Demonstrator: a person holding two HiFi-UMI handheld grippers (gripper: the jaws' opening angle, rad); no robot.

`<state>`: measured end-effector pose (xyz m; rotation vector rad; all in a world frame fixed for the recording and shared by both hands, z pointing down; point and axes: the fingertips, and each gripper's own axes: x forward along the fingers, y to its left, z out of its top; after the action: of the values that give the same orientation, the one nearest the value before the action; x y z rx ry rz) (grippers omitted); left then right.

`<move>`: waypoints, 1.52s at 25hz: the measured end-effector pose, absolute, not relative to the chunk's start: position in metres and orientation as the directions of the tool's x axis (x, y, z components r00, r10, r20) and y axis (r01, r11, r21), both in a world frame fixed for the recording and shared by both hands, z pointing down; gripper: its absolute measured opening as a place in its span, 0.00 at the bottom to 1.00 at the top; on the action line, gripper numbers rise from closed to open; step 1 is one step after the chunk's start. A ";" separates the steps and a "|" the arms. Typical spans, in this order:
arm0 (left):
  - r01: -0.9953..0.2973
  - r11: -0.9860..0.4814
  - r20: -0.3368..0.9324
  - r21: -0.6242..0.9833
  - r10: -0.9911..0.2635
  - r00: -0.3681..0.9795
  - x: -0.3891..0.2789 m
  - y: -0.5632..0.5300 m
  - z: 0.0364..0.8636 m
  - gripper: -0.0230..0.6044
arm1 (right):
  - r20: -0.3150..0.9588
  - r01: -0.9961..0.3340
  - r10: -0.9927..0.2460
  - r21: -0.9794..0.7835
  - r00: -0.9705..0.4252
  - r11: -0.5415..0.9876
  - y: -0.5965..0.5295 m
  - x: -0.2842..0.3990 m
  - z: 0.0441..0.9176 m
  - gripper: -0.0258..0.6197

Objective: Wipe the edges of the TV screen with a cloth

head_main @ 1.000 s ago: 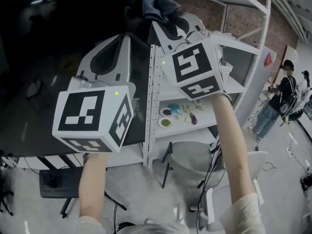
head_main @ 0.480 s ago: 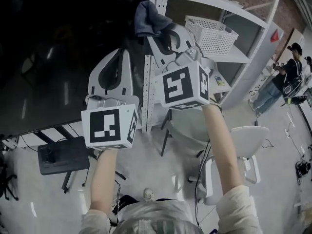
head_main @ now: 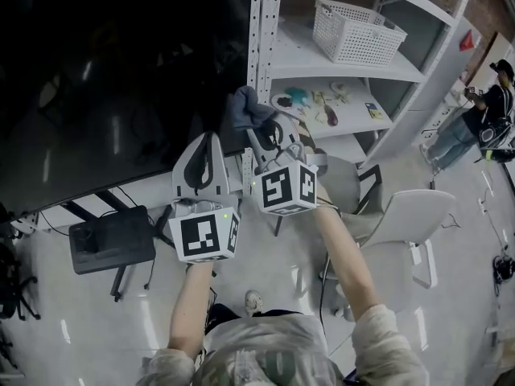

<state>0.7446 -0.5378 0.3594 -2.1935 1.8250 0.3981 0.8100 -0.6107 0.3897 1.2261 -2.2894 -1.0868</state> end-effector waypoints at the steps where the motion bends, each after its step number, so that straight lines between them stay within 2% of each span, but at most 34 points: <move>1: -0.985 -0.172 -0.366 -0.024 -0.915 0.169 0.744 -0.538 0.367 0.06 | -0.053 -0.573 -0.817 0.739 -0.574 0.354 -0.613 0.810 0.404 0.12; 12: -0.989 -0.146 -0.250 -0.015 -0.957 0.146 0.733 -0.550 0.436 0.06 | 0.080 -0.675 -0.844 0.564 -0.530 0.476 -0.629 0.811 0.528 0.12; 16: -0.992 -0.127 -0.209 -0.009 -0.970 0.126 0.722 -0.551 0.451 0.06 | 0.107 -0.729 -0.850 0.467 -0.516 0.501 -0.629 0.811 0.552 0.12; 23: -0.996 -0.085 -0.150 -0.002 -0.985 0.084 0.687 -0.538 0.476 0.06 | 0.181 -0.748 -0.855 0.420 -0.487 0.515 -0.626 0.800 0.588 0.12; 30: -0.999 -0.034 -0.147 0.010 -0.989 0.032 0.631 -0.521 0.477 0.06 | 0.185 -0.752 -0.858 0.419 -0.479 0.509 -0.609 0.754 0.586 0.12; 38: -0.999 -0.033 -0.158 0.034 -0.987 0.028 0.541 -0.489 0.471 0.06 | 0.197 -0.674 -0.847 0.529 -0.493 0.515 -0.568 0.648 0.575 0.12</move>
<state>0.5415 -0.4891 0.4709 -2.1886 2.1223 0.2111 0.6480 -0.5676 0.5750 1.2490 -2.3257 -0.5392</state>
